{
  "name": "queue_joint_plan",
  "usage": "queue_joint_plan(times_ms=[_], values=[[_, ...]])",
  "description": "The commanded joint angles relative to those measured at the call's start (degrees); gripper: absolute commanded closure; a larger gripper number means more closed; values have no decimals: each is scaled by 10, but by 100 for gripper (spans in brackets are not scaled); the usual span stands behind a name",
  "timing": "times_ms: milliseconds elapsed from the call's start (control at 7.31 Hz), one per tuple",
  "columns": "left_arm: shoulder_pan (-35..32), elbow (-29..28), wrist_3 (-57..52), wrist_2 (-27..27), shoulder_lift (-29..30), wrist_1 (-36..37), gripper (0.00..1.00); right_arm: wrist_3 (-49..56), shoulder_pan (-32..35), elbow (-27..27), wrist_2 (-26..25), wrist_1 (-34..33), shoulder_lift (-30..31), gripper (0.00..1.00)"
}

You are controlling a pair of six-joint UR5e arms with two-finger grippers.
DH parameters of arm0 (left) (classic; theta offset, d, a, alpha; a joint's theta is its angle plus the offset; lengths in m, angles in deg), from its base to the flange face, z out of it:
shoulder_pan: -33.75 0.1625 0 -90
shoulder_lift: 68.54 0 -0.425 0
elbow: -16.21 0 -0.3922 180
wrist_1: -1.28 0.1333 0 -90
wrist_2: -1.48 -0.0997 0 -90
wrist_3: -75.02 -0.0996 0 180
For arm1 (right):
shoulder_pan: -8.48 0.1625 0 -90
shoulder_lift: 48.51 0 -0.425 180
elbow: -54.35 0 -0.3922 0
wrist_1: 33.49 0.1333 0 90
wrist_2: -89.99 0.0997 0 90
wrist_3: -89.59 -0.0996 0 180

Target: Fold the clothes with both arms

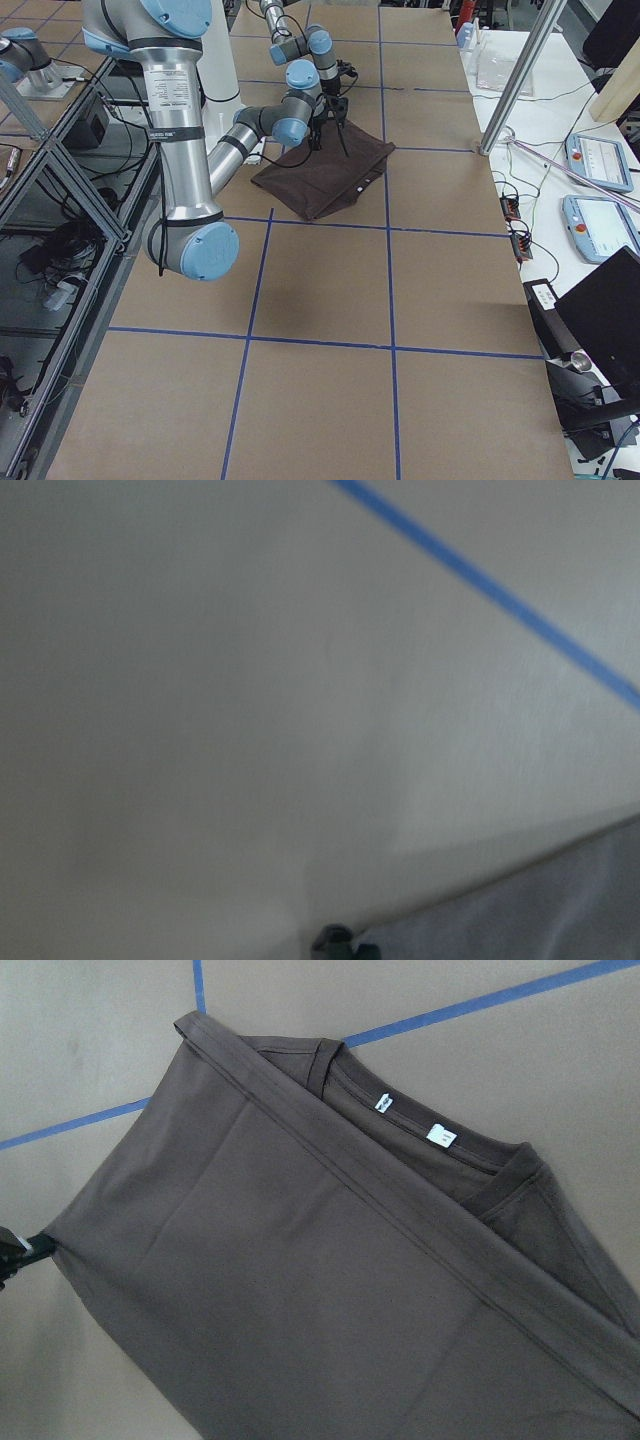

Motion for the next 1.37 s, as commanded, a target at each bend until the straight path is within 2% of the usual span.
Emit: queue_joint_plan(times_ms=[0,274,410,821,957,1094,1231], values=[[-73,-111,-93,-1,60,-79,100,0,0,0,-2,0,0,0],[-94,-316,-150,-14,164,-237,100,0,0,-3,-3,0,-1,0],[-94,-391,-155,-35,200,-293,100,0,0,-3,-3,0,-2,0],[-98,-401,-168,-40,202,-319,100,0,0,-4,-3,0,-1,0],[-98,-404,-169,-43,202,-330,95,0,-1,-5,-3,0,-2,0],[-98,-418,-191,-43,202,-348,1,0,-2,-7,-3,0,-2,0],[-98,-418,-196,-40,203,-353,0,3,-3,-11,-3,-3,-2,0]])
